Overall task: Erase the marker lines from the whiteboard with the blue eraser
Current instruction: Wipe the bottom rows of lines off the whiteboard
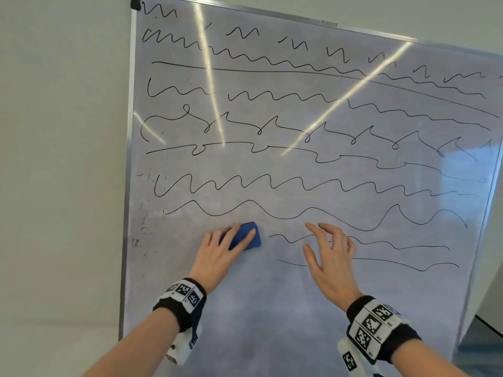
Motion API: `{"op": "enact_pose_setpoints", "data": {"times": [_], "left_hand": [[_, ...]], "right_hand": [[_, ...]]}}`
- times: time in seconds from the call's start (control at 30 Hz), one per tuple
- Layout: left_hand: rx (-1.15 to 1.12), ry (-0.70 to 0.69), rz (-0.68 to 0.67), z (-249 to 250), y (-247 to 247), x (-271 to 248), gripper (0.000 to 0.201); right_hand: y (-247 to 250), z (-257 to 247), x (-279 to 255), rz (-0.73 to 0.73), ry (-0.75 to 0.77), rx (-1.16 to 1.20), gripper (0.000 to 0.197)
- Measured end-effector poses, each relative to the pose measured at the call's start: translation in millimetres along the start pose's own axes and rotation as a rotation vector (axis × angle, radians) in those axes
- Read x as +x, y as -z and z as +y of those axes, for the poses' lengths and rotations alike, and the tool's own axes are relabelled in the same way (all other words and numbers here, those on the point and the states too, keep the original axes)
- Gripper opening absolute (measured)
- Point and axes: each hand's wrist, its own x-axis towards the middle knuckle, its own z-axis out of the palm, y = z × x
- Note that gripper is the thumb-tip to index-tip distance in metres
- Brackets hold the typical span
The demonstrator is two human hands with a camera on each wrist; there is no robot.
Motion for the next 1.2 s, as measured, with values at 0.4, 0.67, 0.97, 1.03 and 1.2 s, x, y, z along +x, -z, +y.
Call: {"op": "enact_pose_setpoints", "data": {"times": [0.4, 0.67, 0.97, 1.03, 1.2], "left_hand": [[0.05, -0.285, -0.142, 78.6, -11.8, 29.3, 0.078], [0.021, 0.14, -0.021, 39.6, -4.4, 12.8, 0.082], [0.098, -0.246, -0.093, 128.6, -27.3, 52.9, 0.078], [0.107, -0.264, -0.088, 121.7, -26.2, 52.6, 0.082], [0.065, -0.025, -0.068, 95.2, -11.5, 47.4, 0.099]], "right_hand": [[10.5, 26.4, 11.0, 0.01, 0.043, 0.016, 0.044], [5.5, 41.9, 15.5, -0.039, 0.078, 0.044, 0.043], [21.3, 76.2, 23.8, -0.002, 0.109, 0.057, 0.043], [22.3, 83.4, 22.6, -0.001, 0.111, 0.061, 0.043], [19.5, 92.9, 12.6, -0.025, 0.115, 0.065, 0.043]]}}
